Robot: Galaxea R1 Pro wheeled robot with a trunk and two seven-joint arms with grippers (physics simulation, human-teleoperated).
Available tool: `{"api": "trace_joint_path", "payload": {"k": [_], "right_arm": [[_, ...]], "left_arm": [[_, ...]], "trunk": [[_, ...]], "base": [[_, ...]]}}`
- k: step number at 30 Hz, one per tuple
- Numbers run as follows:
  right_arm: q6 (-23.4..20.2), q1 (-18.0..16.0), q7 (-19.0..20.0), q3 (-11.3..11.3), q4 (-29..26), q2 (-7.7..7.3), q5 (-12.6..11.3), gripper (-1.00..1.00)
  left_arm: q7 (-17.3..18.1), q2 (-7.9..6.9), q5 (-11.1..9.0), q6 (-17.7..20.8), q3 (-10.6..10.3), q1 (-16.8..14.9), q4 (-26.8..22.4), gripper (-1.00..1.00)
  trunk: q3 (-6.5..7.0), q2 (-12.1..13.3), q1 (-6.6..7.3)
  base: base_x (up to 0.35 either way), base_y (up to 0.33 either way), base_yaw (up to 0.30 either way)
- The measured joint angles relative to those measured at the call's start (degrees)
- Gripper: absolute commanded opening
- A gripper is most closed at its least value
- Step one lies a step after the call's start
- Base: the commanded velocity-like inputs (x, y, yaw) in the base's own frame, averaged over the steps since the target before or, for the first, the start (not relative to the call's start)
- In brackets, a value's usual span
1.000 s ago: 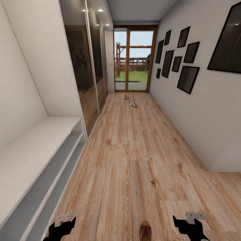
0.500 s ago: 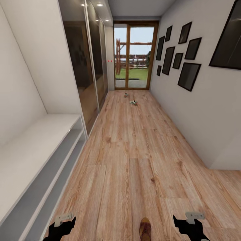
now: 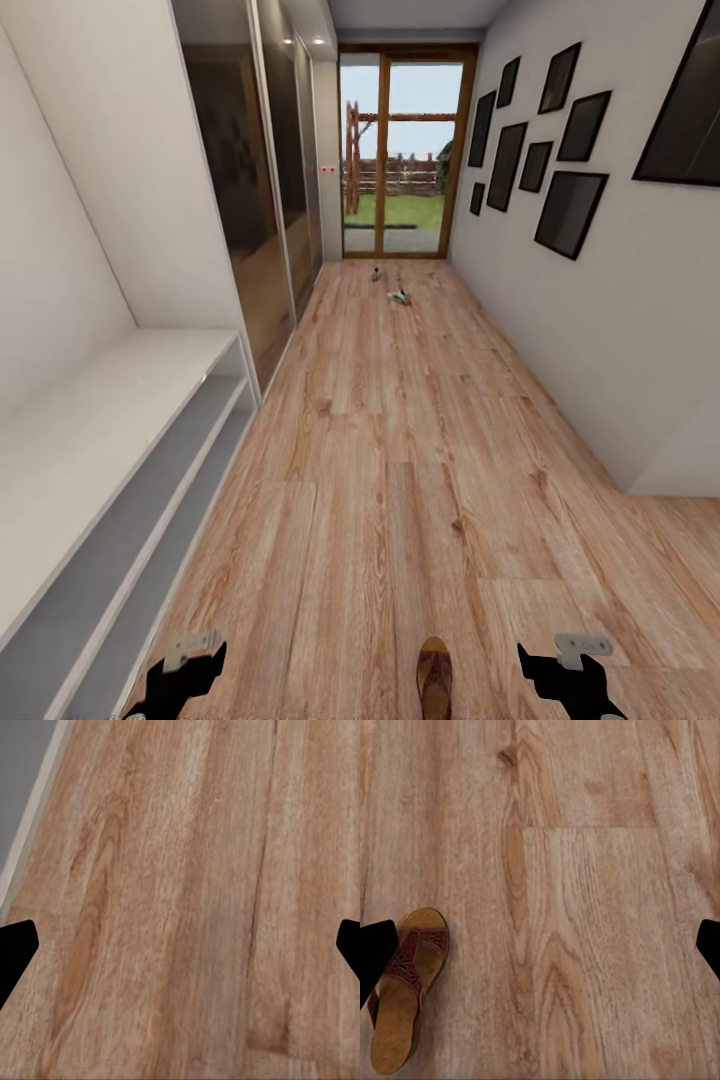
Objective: Pick up the two gym shoes and the two sandals from the corridor floor and place them onto the hallstand (shoe rack) in the corridor, making sure they are on the rack and not on the floor. Arrange them so the two gym shoes are next to each other and the two sandals are next to each other.
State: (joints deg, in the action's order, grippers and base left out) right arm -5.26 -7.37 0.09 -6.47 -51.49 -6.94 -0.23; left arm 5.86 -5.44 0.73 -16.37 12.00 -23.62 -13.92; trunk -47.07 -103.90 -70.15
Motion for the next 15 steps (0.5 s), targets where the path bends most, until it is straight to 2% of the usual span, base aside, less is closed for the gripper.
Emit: {"api": "trace_joint_path", "payload": {"k": [8, 15], "right_arm": [[0.0, 0.0, -0.1, 0.0, 0.0, 0.05, -0.1, 1.00], [0.0, 0.0, -0.1, 0.0, -0.1, 0.05, -0.1, 1.00]], "left_arm": [[2.0, -0.01, 0.0, 1.3, 0.0, -2.0, -3.2, 1.00], [5.1, 0.36, 0.0, 7.0, 0.0, -4.4, -7.8, 1.00]], "trunk": [[-2.07, -3.2, -1.76], [-3.47, -6.0, -3.29]], "base": [[0.000, 0.000, 0.000], [0.000, 0.000, 0.000]]}}
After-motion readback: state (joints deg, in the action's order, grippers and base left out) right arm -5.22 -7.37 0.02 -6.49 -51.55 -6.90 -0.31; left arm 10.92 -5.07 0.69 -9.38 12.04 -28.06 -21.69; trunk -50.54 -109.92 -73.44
